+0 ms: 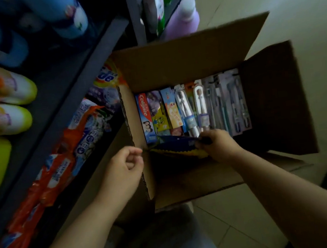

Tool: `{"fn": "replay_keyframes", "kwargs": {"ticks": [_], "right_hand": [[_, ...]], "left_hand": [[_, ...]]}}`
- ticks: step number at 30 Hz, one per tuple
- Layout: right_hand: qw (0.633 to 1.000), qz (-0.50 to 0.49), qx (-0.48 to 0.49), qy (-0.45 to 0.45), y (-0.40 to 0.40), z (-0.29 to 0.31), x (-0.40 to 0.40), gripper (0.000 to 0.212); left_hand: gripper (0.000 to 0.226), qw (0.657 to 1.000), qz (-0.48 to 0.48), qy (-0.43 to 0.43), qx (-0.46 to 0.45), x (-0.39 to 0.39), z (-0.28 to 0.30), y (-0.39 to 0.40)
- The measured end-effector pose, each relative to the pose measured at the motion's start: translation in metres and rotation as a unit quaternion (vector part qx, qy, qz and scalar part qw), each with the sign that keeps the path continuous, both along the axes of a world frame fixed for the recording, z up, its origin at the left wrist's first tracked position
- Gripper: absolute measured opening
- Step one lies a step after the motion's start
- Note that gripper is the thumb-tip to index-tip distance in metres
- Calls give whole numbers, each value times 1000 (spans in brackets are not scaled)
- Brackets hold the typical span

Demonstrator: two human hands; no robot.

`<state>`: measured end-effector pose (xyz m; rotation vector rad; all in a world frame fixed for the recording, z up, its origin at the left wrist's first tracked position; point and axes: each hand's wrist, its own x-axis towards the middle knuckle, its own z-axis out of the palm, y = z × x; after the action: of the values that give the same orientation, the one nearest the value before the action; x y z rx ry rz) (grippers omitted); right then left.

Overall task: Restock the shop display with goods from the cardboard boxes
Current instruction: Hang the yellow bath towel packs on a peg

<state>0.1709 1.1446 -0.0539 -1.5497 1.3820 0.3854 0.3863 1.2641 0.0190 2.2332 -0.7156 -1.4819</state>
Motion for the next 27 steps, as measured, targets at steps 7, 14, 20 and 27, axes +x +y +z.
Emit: {"fn": "replay_keyframes", "kwargs": {"ticks": [7, 14, 20, 27], "right_hand": [[989, -88, 2, -121, -47, 195, -22, 28], [957, -86, -34, -273, -85, 384, -10, 17], [905, -83, 4, -416, -101, 512, 4, 61], [880, -45, -57, -469, -96, 629, 42, 64]], "left_hand": [[46, 999, 9, 28, -11, 10, 108, -23], [98, 991, -26, 82, -103, 28, 245, -63], [83, 965, -41, 176, -189, 37, 366, -73], [86, 927, 16, 244, -285, 50, 446, -54]]}}
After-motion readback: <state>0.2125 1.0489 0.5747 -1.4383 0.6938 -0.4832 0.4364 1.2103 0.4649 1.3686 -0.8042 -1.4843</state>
